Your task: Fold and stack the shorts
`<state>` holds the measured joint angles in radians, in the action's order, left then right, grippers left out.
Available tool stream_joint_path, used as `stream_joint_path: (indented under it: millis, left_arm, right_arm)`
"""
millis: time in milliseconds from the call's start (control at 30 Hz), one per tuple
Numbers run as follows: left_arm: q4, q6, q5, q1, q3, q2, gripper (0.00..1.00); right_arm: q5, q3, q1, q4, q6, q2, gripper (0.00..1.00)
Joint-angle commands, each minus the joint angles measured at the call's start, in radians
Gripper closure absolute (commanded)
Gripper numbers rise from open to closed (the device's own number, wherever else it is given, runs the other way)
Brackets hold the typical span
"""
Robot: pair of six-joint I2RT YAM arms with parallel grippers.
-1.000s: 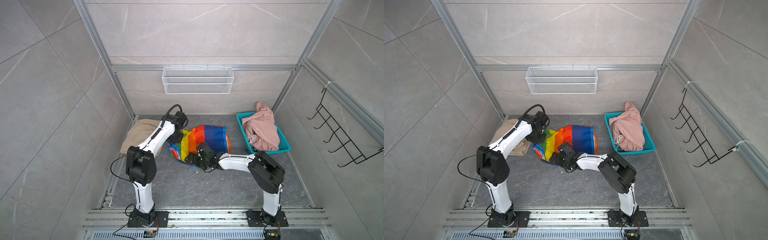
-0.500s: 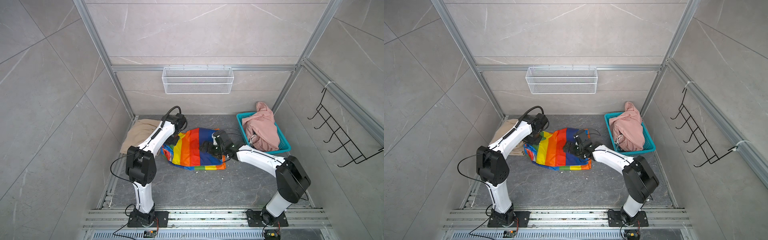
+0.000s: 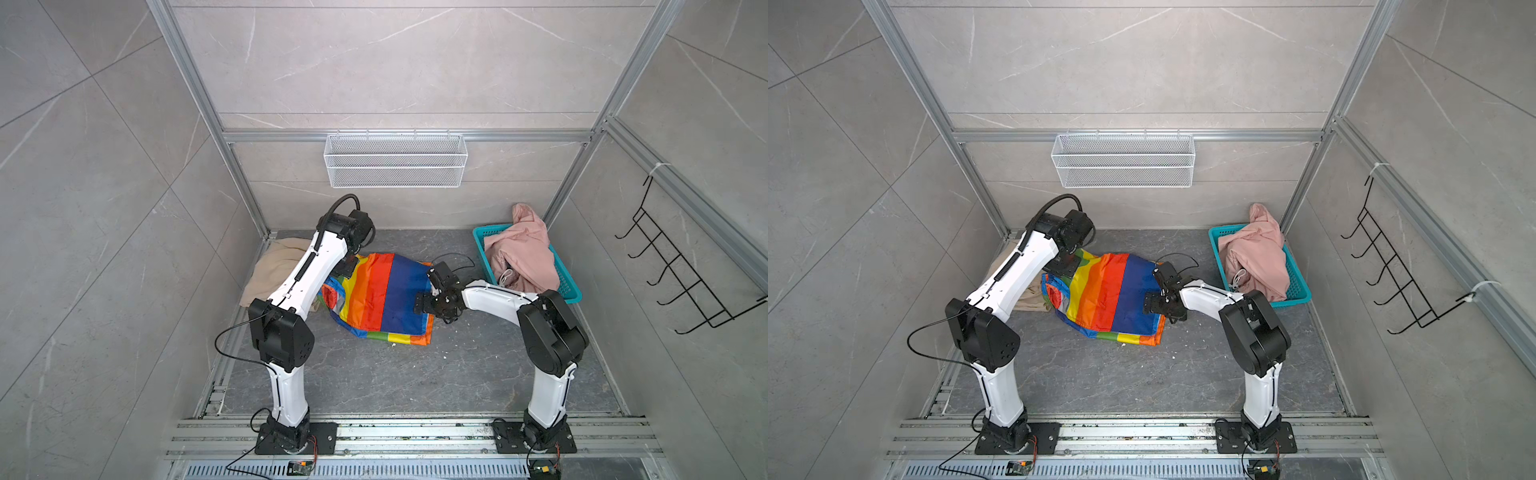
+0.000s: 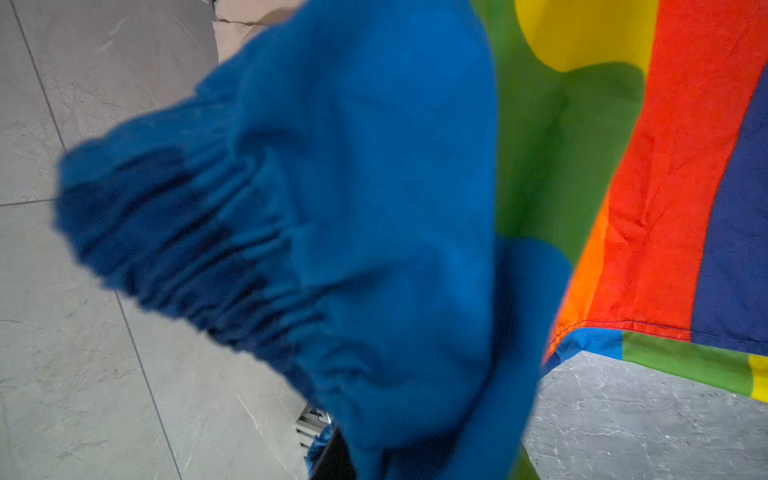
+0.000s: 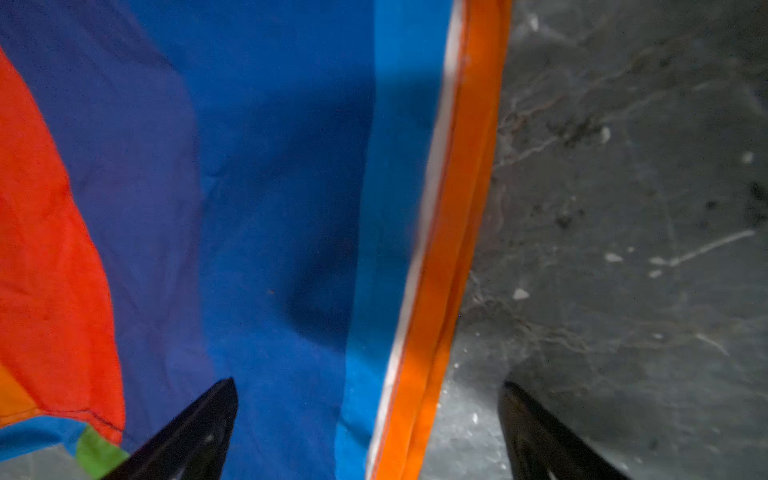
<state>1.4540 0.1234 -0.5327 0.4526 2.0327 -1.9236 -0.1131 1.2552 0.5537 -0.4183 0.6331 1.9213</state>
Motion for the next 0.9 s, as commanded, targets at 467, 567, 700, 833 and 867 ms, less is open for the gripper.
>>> stream_joint_path:
  millis: [467,567,700,833,867]
  left_arm:
    - [0.136,0.137,0.248,0.197,0.326,-0.268,0.87]
    - [0.109,0.154,0.327,0.226,0.346,-0.31,0.82]
    - [0.035,0.181,0.434,0.229,0.327,-0.314,0.8]
    - [-0.144,0.209,0.582,0.228,0.252,-0.231,0.75]
    - [-0.186,0.215,0.617,0.229,0.243,-0.21,0.72]
  right_arm:
    - [-0.064,0.013,0.057,0.055,0.043,0.085,0.01]
    - [-0.075,0.001,0.058,0.073,0.052,0.088,0.01]
    - [-0.098,-0.042,0.059,0.113,0.06,0.064,0.01]
    - [-0.122,-0.097,0.056,0.154,0.068,0.014,0.01]
    - [-0.132,-0.112,0.054,0.162,0.073,-0.002,0.01]
